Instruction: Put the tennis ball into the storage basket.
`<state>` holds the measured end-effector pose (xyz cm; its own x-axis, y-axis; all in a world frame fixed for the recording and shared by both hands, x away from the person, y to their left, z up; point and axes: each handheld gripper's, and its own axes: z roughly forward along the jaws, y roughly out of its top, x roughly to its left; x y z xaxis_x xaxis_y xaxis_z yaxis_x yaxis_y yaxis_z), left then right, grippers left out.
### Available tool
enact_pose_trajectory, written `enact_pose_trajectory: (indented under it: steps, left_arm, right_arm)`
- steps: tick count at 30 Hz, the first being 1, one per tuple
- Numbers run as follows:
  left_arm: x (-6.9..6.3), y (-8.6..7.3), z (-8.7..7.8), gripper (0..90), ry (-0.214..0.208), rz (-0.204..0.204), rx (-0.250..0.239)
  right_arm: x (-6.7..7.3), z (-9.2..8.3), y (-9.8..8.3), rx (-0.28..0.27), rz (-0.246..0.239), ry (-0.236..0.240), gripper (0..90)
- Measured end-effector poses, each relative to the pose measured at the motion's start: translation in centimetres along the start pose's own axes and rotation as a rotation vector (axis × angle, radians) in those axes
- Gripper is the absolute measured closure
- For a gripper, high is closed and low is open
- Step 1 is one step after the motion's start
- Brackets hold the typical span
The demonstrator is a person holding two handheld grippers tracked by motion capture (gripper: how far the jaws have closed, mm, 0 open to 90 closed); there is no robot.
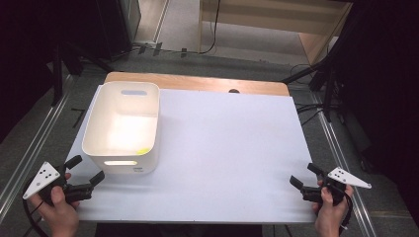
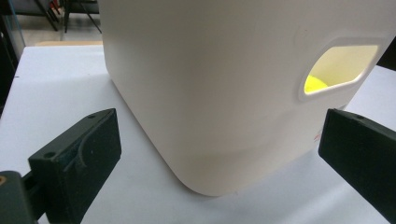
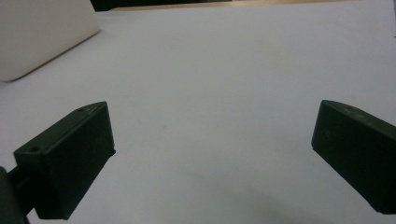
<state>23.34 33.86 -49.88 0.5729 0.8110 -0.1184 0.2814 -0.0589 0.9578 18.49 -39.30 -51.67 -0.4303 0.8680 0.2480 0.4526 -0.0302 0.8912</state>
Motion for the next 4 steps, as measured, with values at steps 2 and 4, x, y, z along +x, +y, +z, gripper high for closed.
enact_pose_trajectory:
  steps: [2, 4]
  left_arm:
    - [0.01, 0.0, 0.01, 0.0, 0.0, -0.003, 0.0]
    - [0.03, 0.01, 0.01, 0.0, 0.0, -0.005, -0.002]
  right_arm:
    - [-0.07, -0.19, -0.16, -0.016, 0.016, -0.001, 0.0]
    - [-0.23, -0.15, -0.36, -0.024, 0.023, 0.001, 0.0]
